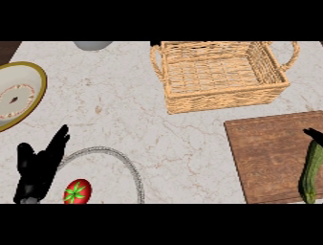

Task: Pick the squash from the cutting board and place it in the basket

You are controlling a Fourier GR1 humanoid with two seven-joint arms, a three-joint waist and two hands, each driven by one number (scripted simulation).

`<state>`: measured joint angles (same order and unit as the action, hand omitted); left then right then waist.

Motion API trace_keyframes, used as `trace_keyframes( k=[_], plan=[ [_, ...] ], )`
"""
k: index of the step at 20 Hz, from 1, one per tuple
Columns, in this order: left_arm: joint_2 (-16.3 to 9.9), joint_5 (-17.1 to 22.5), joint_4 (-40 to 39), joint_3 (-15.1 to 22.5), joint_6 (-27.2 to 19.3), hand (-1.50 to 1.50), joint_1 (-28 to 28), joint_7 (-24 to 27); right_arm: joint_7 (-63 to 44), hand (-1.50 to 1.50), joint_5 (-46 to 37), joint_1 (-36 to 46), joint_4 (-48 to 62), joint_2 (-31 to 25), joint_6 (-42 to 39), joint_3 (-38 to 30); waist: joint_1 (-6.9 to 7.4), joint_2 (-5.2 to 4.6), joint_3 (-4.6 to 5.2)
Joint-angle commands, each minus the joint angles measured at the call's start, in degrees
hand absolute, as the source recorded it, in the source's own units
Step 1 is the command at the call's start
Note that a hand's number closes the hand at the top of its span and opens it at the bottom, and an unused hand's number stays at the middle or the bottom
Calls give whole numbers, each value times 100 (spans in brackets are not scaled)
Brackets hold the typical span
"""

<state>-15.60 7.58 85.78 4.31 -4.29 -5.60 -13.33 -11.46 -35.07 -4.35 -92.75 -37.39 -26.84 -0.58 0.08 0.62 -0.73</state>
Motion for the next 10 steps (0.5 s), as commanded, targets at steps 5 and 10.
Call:
trace_keyframes(
  k=[5,10],
  plan=[
    [70,-30,-553,-40,97,0,-262,-121,576,-150,-269,-112,453,-18,265,-73,-24,-66,73],
    [115,9,-672,-116,193,0,-177,-30,402,150,-550,99,542,341,421,196,0,-69,74]
  ],
)
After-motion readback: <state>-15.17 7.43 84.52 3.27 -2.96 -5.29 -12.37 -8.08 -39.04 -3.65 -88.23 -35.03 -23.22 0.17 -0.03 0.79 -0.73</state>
